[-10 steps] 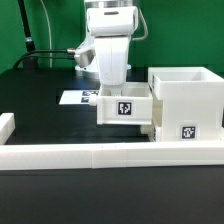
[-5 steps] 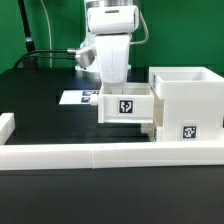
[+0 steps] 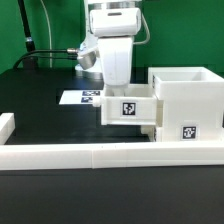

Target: Assemble drawer

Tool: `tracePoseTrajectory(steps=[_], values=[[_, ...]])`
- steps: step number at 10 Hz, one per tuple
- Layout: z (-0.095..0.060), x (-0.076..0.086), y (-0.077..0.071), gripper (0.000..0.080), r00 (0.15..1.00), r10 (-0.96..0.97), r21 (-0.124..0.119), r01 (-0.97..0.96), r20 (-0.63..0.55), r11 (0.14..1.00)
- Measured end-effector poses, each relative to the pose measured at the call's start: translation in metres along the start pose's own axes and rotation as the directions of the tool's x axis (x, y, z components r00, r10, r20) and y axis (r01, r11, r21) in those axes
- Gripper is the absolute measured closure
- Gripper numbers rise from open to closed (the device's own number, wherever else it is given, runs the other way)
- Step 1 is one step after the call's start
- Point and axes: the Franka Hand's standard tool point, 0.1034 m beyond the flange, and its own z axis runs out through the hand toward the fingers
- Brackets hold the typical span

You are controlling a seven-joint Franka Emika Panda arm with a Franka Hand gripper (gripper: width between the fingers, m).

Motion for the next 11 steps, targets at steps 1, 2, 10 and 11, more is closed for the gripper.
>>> tracePoseTrajectory(steps=[1, 2, 10, 11], values=[[-0.0009, 0.0013, 0.0011, 0.0757, 1.000, -0.019, -0.004, 0.019, 0.010, 1.000], [-0.0012, 0.0016, 0.0018, 0.0757, 1.000, -0.019, -0.006, 0.019, 0.017, 1.000], [-0.0014, 0.0019, 0.0028, 0.0757, 0.999, -0.031, 0.011, 0.031, 0.043, 0.999], [-0.0029, 0.0022, 0.0047, 0.0757, 0.998, -0.032, 0.015, 0.031, 0.047, 0.999]])
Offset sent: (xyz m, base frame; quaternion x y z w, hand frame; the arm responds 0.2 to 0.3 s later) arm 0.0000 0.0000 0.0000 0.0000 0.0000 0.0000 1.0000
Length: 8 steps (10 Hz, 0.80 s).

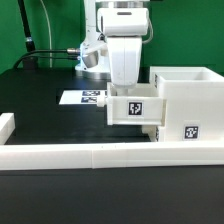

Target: Assemble drawer

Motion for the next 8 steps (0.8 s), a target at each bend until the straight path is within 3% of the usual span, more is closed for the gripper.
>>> tracePoseTrajectory(steps=[6, 8], values=[[0.0006, 0.0002, 0.0001, 0.0757, 1.000, -0.012, 0.004, 0.012, 0.006, 1.000], [0.0000, 0.0006, 0.0027, 0.0757, 1.000, -0.020, 0.021, 0.020, 0.018, 1.000]])
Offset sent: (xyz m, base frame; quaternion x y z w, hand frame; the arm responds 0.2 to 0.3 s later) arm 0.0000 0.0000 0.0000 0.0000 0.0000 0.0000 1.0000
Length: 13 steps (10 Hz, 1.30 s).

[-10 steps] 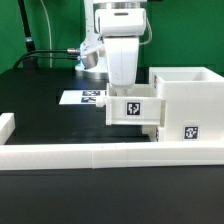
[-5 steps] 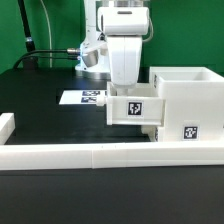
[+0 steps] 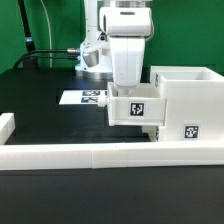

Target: Assemble drawer

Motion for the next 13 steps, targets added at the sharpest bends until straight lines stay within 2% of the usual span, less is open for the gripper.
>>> tracePoseTrajectory(steps=[5, 6, 10, 13], values=[[0.001, 0.001, 0.003, 0.0757, 1.000, -0.002, 0.003, 0.002, 0.002, 1.000], [0.001, 0.004, 0.003, 0.0757, 1.000, -0.007, 0.000, 0.007, -0.001, 1.000], [0.001, 0.023, 0.003, 0.0757, 0.999, -0.043, 0.013, 0.043, 0.000, 0.999], [0.001, 0.023, 0.004, 0.0757, 0.999, -0.042, 0.013, 0.042, 0.000, 0.999]])
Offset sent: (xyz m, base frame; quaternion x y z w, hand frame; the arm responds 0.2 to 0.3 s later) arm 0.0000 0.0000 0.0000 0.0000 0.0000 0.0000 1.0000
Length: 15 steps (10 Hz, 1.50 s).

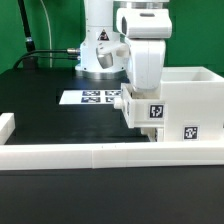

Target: Assemble drawer

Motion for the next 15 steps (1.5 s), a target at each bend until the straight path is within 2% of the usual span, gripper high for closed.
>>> tracePoseTrajectory(steps=[2, 3, 4, 5, 6, 9, 10, 12, 13, 14, 15], values=[[0.000, 0.000, 0.000, 0.0427, 1.000, 0.001, 0.000, -0.001, 0.000, 1.000], [-0.001, 0.000, 0.000, 0.0427, 1.000, 0.001, -0.001, -0.001, 0.001, 1.000], [-0.003, 0.000, 0.001, 0.0237, 1.000, 0.000, -0.005, 0.000, 0.001, 1.000], [-0.008, 0.000, 0.002, 0.0237, 1.000, 0.000, -0.009, 0.000, 0.003, 1.000], [-0.017, 0.000, 0.003, 0.0168, 1.000, 0.001, -0.015, -0.001, 0.009, 1.000], [-0.052, -0.009, 0.005, 0.0151, 0.999, 0.003, -0.015, -0.003, 0.040, 1.000], [-0.057, -0.017, 0.005, 0.0151, 0.999, 0.004, -0.013, -0.003, 0.047, 1.000], [-0.059, -0.042, 0.005, 0.0151, 0.999, -0.029, -0.006, 0.029, 0.044, 1.000], [-0.058, -0.048, 0.005, 0.0151, 0.999, -0.025, -0.005, 0.025, 0.043, 1.000], [-0.053, -0.053, 0.006, 0.0151, 0.999, -0.033, 0.001, 0.033, 0.037, 0.999], [-0.044, -0.058, 0.005, 0.0151, 0.999, -0.046, 0.004, 0.047, -0.027, 0.999]])
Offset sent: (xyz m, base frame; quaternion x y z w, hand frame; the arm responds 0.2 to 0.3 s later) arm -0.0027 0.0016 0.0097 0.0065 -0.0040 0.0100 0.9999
